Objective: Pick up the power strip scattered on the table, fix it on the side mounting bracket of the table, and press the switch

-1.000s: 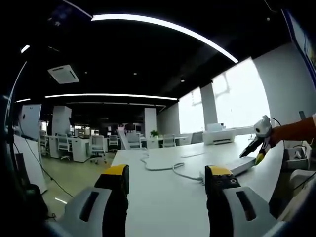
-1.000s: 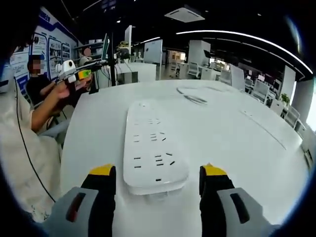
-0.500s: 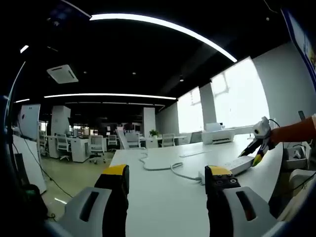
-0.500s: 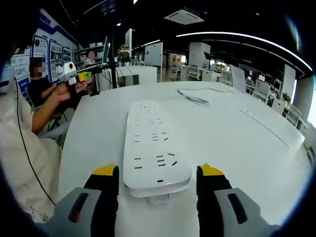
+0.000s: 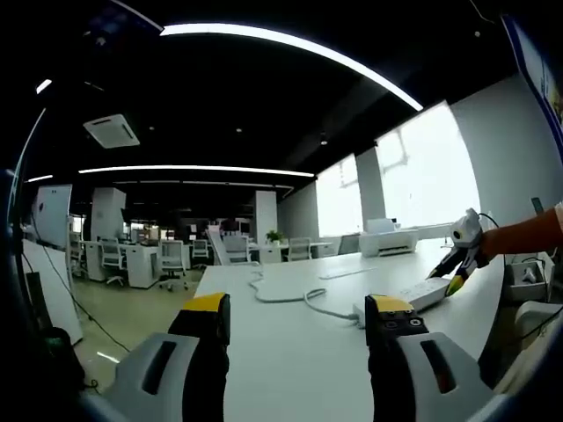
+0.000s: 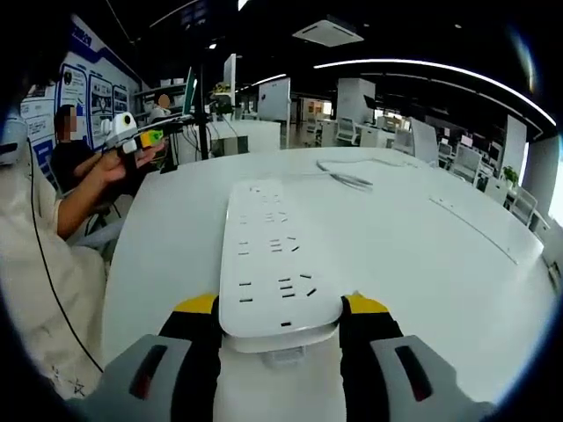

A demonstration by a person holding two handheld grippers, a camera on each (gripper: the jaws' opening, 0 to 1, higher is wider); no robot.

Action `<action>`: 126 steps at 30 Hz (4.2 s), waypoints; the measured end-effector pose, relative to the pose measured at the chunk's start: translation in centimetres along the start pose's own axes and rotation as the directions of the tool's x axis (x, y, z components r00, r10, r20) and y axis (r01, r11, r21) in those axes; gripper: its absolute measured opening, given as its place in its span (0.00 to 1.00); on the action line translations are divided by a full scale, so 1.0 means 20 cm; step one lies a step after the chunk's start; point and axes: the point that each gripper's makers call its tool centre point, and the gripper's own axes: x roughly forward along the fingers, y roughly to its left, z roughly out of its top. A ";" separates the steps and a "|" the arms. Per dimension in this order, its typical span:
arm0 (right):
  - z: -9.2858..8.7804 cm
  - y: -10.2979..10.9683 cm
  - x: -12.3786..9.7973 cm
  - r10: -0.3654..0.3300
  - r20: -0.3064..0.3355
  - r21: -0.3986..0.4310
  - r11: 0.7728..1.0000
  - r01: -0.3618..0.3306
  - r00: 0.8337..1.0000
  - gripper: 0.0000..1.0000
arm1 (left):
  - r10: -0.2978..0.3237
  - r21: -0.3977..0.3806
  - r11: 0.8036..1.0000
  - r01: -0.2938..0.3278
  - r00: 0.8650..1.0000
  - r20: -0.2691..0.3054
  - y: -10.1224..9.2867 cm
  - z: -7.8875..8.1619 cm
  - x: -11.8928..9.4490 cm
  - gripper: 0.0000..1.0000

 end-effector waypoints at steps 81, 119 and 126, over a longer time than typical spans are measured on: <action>0.10 0.22 0.10 -0.166 -0.006 0.483 0.863 0.148 0.986 0.47 | -0.156 -0.223 0.969 0.106 0.962 -0.224 -0.31 -0.18 0.20 0.64; 0.11 0.19 0.12 -0.184 0.053 0.534 0.836 0.127 0.982 0.47 | -0.333 -0.932 0.360 -0.042 0.927 -0.171 -0.61 -0.25 0.41 0.67; 0.11 0.21 0.12 -0.182 0.058 0.537 0.834 0.123 0.982 0.47 | -0.352 -0.952 0.293 -0.085 0.917 -0.189 -0.61 -0.30 0.49 0.69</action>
